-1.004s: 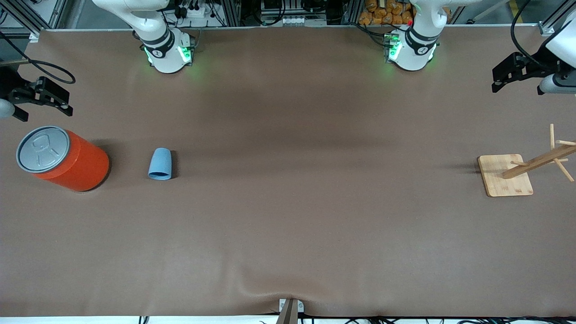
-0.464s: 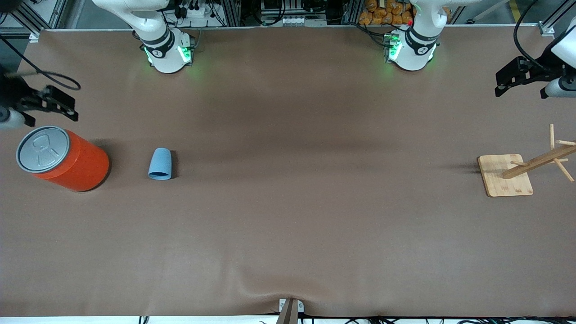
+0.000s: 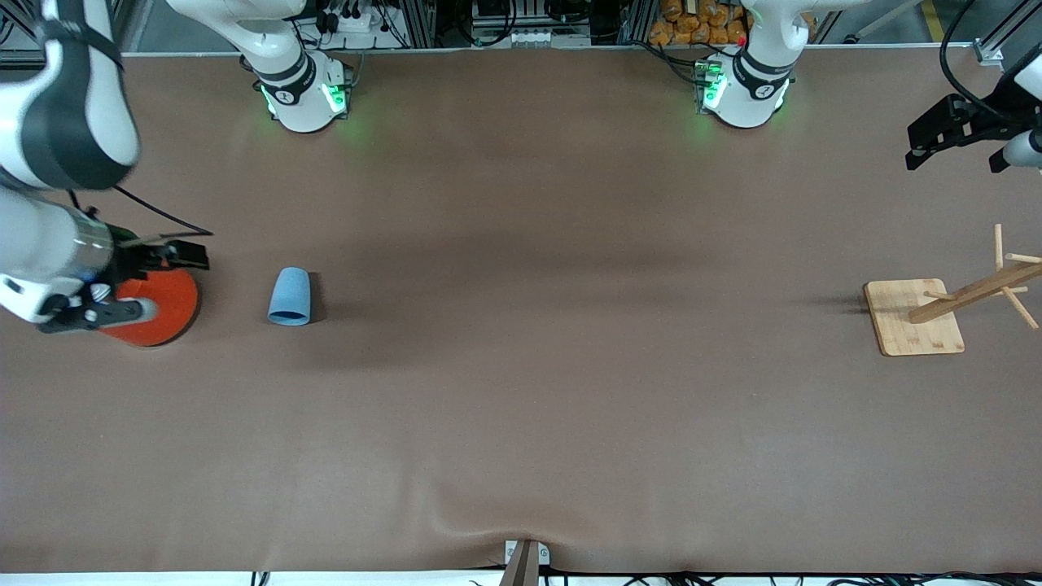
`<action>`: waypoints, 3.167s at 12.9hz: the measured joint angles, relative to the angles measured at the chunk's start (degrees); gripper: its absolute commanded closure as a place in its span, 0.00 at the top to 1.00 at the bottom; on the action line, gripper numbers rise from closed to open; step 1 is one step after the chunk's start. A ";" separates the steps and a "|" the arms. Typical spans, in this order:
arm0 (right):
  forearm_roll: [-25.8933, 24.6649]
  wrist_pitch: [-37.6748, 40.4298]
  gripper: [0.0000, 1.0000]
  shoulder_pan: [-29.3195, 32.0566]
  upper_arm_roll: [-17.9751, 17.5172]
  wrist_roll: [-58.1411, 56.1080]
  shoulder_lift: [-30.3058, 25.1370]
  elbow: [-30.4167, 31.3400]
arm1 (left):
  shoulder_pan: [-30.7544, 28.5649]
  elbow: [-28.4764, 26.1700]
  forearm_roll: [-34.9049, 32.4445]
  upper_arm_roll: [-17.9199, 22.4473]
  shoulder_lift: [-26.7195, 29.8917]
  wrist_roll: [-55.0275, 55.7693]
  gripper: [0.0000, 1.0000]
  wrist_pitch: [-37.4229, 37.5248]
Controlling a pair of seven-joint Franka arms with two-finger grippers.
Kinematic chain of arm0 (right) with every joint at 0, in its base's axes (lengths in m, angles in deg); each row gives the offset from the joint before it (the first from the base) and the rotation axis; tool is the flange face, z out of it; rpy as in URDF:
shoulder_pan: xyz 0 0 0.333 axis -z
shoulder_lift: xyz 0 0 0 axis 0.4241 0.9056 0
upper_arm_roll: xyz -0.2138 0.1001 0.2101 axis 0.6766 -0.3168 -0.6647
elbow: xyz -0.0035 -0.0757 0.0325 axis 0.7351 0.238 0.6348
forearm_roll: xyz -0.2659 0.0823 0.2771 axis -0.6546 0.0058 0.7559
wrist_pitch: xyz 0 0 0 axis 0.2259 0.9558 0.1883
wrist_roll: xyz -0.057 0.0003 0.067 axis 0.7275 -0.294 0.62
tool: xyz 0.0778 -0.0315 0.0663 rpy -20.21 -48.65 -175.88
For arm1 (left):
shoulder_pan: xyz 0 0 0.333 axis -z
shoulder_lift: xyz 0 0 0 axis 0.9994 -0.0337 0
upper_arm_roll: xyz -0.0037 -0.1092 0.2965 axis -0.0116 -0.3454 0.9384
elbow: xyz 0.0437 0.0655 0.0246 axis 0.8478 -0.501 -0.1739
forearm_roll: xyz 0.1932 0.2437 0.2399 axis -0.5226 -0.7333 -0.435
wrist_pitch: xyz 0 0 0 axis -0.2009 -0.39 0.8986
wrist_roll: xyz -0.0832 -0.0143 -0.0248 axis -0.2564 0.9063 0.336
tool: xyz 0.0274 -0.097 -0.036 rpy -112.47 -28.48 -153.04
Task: Flip cup
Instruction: 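Reach the right gripper down toward the upside-down light-blue cup, then close the right gripper around the light-blue cup, then lift the cup with the right gripper and carry it toward table middle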
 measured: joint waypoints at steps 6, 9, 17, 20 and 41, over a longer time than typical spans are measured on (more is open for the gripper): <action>1.36 -23.87 1.00 -0.02 0.05 0.02 -1.17 24.28 | -0.03 0.08 0.00 0.00 0.29 0.00 1.00 0.44; 1.86 -35.36 1.00 -0.94 -0.11 0.02 -1.27 32.73 | -0.01 0.08 0.07 -0.06 0.14 0.00 1.00 0.44; 1.90 -46.72 1.00 -2.17 -0.08 0.08 2.59 36.43 | 0.00 0.24 0.19 -0.15 0.14 0.00 1.00 1.23; 1.92 -50.25 0.33 -2.28 -0.08 0.55 5.32 36.48 | -0.01 0.24 0.19 -0.13 0.14 0.00 1.00 1.65; -0.76 -28.26 0.01 -30.13 -5.85 -18.51 24.81 -14.92 | -0.04 -2.68 2.25 -0.17 -0.33 2.06 1.00 2.26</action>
